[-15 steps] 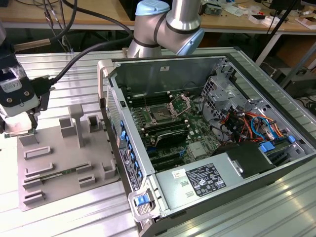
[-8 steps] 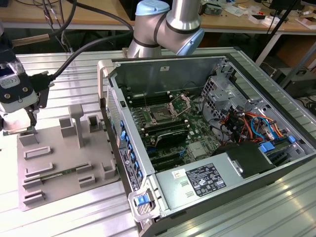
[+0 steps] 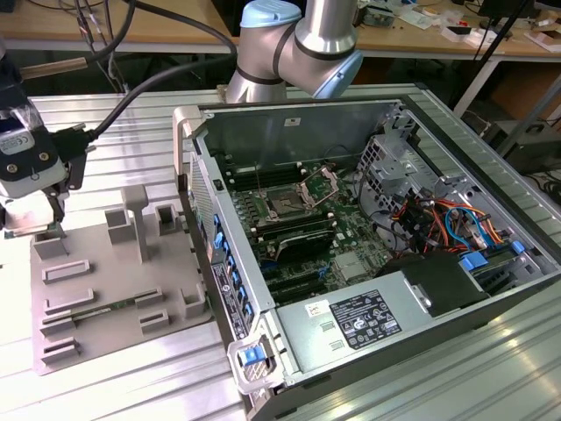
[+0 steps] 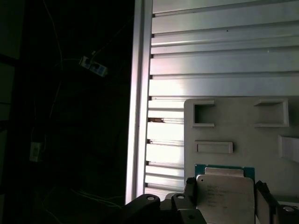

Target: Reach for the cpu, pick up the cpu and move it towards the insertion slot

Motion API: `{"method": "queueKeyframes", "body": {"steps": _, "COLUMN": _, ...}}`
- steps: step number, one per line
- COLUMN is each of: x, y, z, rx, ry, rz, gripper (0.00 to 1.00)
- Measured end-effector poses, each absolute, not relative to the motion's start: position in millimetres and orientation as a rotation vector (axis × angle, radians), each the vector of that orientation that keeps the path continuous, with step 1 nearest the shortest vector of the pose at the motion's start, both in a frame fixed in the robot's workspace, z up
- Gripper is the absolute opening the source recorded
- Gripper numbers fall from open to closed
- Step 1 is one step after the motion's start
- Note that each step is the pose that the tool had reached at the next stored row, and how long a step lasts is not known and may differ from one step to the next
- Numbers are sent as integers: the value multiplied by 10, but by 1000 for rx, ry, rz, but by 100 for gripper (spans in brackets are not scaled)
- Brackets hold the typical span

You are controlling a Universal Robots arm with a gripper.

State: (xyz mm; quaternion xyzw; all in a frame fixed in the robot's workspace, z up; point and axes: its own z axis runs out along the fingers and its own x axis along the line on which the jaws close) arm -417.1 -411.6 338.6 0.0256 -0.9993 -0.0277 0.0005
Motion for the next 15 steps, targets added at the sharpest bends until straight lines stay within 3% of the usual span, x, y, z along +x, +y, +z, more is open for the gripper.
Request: {"method": "queueKeyframes", "body": {"steps": 15, "x": -4171, "y": -4116, "z": 3429, "rx": 81, "ry": -3138, "rz": -95, "gripper": 55}}
